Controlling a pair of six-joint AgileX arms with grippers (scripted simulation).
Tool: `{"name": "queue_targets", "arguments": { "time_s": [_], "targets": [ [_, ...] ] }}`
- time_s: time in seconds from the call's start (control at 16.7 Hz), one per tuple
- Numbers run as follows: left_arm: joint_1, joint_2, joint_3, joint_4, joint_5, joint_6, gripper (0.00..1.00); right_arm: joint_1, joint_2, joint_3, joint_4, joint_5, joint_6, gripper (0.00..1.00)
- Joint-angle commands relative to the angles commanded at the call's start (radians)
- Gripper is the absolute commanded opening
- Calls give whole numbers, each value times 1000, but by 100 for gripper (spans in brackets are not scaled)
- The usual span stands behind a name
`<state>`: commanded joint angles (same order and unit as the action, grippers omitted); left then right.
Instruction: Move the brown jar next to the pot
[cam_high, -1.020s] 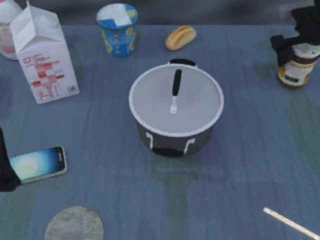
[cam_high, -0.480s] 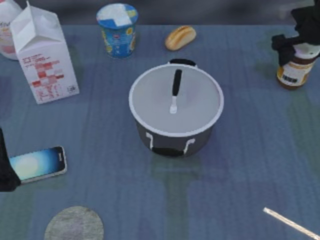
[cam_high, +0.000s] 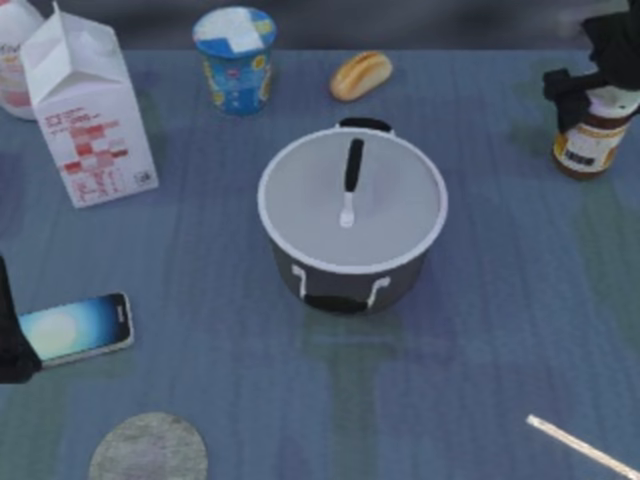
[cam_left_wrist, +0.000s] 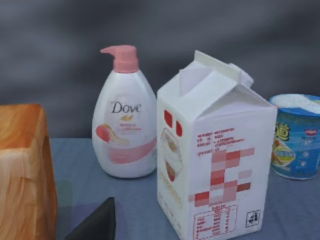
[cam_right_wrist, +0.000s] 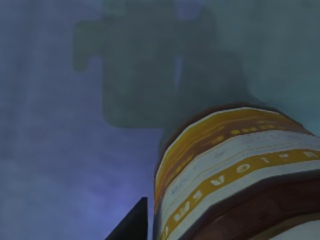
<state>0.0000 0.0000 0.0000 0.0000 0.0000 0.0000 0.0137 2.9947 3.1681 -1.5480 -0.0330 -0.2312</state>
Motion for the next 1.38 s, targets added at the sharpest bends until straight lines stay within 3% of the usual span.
{"name": "queue_targets", "arguments": {
  "time_s": [0.36,1.02,1.38],
  "targets": [
    [0,0,0,0,0,0,100,0,-97,-112,42,0,5,0],
    [0,0,0,0,0,0,100,16,-681,-995,272,-8,8,0],
    [0,0,0,0,0,0,100,22,-863,-1209,347,-11,8,0]
  ]
}}
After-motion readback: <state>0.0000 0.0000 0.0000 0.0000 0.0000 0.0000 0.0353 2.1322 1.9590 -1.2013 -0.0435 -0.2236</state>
